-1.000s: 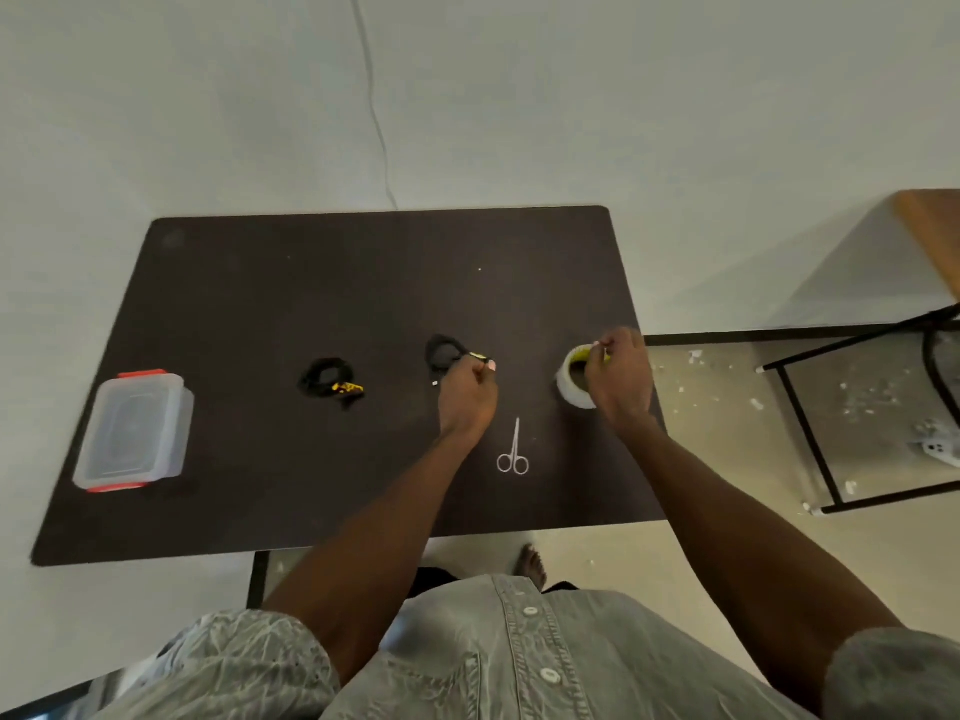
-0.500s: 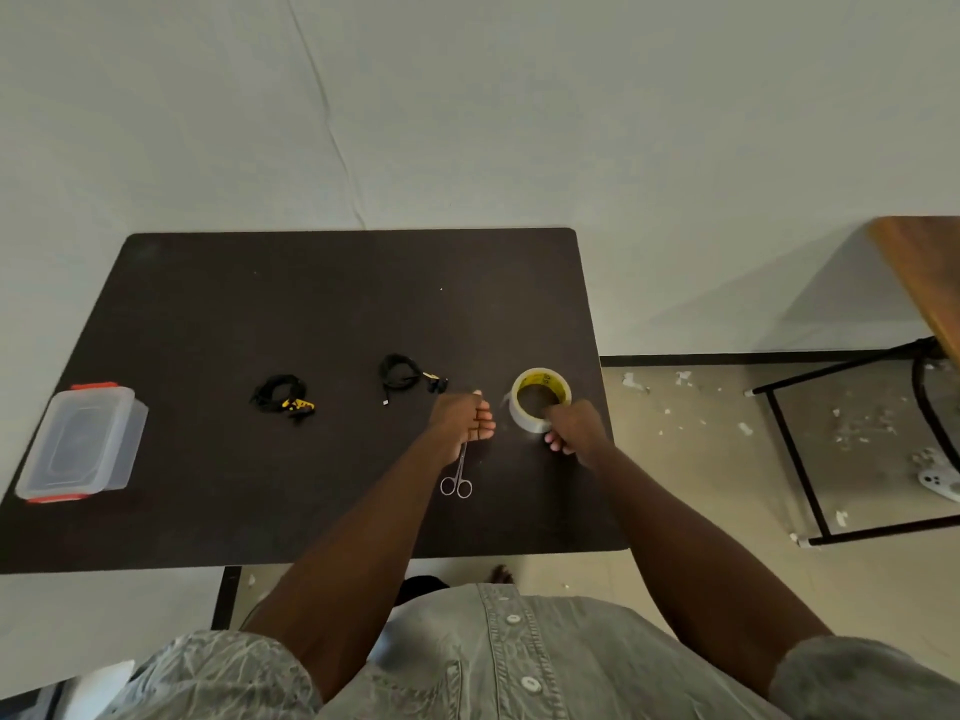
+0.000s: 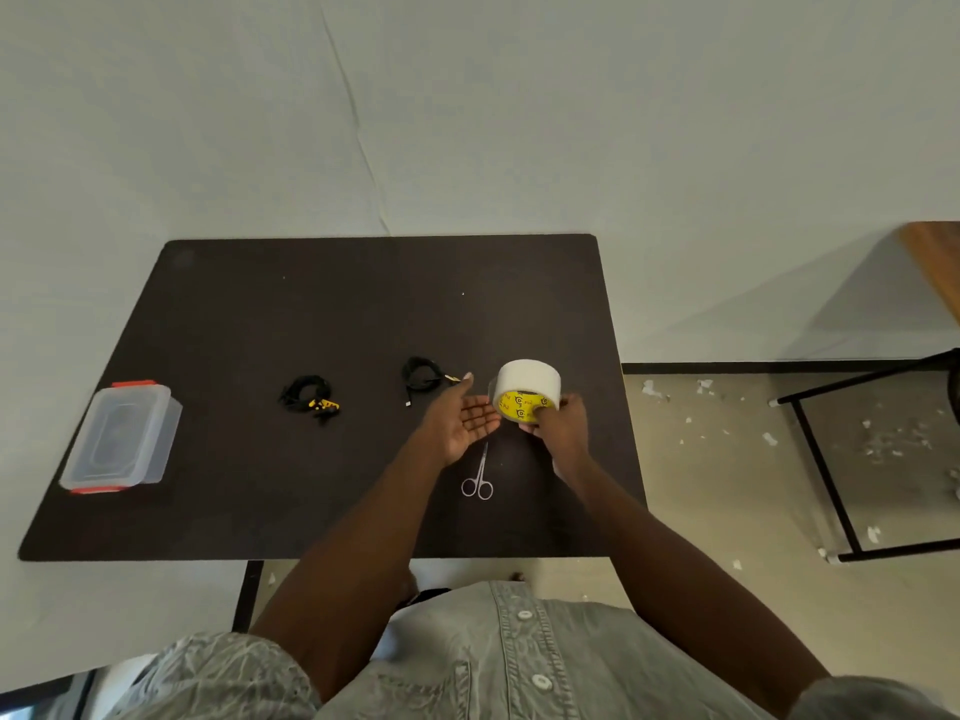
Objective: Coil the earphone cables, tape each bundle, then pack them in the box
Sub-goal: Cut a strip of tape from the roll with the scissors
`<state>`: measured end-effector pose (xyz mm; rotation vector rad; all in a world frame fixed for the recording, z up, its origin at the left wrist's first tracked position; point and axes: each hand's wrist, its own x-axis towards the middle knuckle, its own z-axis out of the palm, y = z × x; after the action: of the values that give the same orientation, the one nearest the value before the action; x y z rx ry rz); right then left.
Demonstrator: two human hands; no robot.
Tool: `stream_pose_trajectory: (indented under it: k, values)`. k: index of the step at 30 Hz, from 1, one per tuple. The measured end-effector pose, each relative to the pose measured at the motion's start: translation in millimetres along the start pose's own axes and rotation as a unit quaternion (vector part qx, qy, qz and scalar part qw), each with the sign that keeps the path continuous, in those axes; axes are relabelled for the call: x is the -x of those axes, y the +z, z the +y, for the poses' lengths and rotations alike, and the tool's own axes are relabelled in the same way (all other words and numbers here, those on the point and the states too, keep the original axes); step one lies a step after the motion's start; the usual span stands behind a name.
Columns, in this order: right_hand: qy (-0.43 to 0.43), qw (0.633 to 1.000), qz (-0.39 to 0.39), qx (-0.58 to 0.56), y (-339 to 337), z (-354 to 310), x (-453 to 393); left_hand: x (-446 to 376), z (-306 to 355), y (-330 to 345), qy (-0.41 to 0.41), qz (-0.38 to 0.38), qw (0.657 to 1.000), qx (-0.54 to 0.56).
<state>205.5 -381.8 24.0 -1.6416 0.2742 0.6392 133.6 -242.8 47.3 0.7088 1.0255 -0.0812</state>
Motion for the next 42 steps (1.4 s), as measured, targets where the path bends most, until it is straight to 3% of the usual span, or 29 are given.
stream_pose_trajectory:
  k: [6,17,26,33,42]
  values:
    - [-0.005,0.999,-0.032,-0.027,7.0,7.7,8.8,10.0,3.9,-5.9,0.036,-0.006,0.997,-0.066]
    - [-0.010,0.998,-0.059,-0.016,0.1,9.9,8.5,23.0,8.2,-11.2,0.033,0.003,0.993,-0.118]
    - [-0.086,0.977,-0.005,0.193,-5.6,20.8,-7.1,23.4,3.6,-4.8,0.081,0.052,0.983,-0.156]
    - [-0.126,0.961,0.038,0.244,-5.1,17.6,-3.2,17.9,0.4,-0.2,0.091,0.081,0.980,-0.159]
    - [-0.135,0.961,0.040,0.239,-11.4,19.0,-16.4,16.6,6.2,-2.2,0.072,0.020,0.986,-0.148]
